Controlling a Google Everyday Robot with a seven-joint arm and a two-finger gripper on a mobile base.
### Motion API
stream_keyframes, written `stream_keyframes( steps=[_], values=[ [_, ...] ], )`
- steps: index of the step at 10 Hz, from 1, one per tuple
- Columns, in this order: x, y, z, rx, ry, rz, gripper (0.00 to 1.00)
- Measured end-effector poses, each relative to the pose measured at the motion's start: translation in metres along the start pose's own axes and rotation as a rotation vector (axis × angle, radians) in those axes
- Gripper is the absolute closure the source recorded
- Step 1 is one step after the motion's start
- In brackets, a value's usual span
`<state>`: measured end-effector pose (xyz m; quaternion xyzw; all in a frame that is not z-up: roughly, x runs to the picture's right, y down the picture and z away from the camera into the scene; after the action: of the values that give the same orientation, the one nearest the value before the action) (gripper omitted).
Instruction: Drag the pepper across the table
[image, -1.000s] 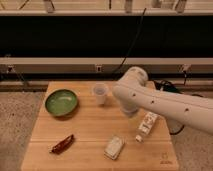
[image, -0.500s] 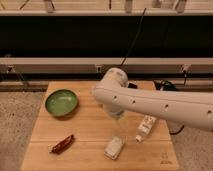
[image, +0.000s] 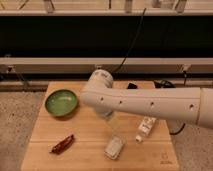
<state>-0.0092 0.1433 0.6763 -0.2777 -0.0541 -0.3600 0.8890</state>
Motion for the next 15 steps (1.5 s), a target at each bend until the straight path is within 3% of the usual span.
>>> stream_keyframes(
  steps=[13, 15],
  values=[
    [-0.087, -0.047, 0.008, 0.027, -0.02, -0.284, 0.2],
    [-0.09, -0.049, 0.01, 0.026, -0.025, -0.312, 0.2]
  ],
)
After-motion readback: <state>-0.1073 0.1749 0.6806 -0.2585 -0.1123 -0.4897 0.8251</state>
